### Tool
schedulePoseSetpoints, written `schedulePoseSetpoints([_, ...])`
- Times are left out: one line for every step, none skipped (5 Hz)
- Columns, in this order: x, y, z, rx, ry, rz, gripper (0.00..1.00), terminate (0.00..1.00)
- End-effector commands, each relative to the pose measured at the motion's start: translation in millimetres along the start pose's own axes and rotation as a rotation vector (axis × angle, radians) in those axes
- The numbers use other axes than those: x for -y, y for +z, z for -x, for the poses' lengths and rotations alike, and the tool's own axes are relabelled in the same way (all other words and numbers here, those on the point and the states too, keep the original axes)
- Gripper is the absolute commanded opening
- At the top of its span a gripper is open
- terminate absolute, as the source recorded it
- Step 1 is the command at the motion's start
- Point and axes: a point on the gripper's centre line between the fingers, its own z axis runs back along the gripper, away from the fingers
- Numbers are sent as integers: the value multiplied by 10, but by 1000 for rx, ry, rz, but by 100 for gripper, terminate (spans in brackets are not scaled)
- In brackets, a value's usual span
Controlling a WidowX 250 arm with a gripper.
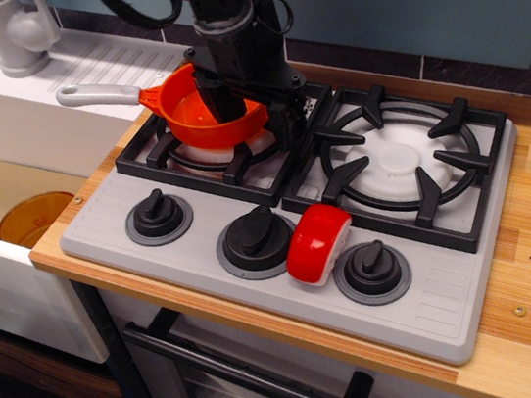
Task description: End effector reaching pot or pan
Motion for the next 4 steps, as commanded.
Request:
schedulePoseSetpoints([5,187,-119,61,-11,-16,100,0])
schedulePoseSetpoints([5,187,-119,61,-11,-16,100,0])
schedulePoseSetpoints([5,187,-119,61,-11,-16,100,0])
schedulePoseSetpoints([5,187,-119,61,-11,-16,100,100])
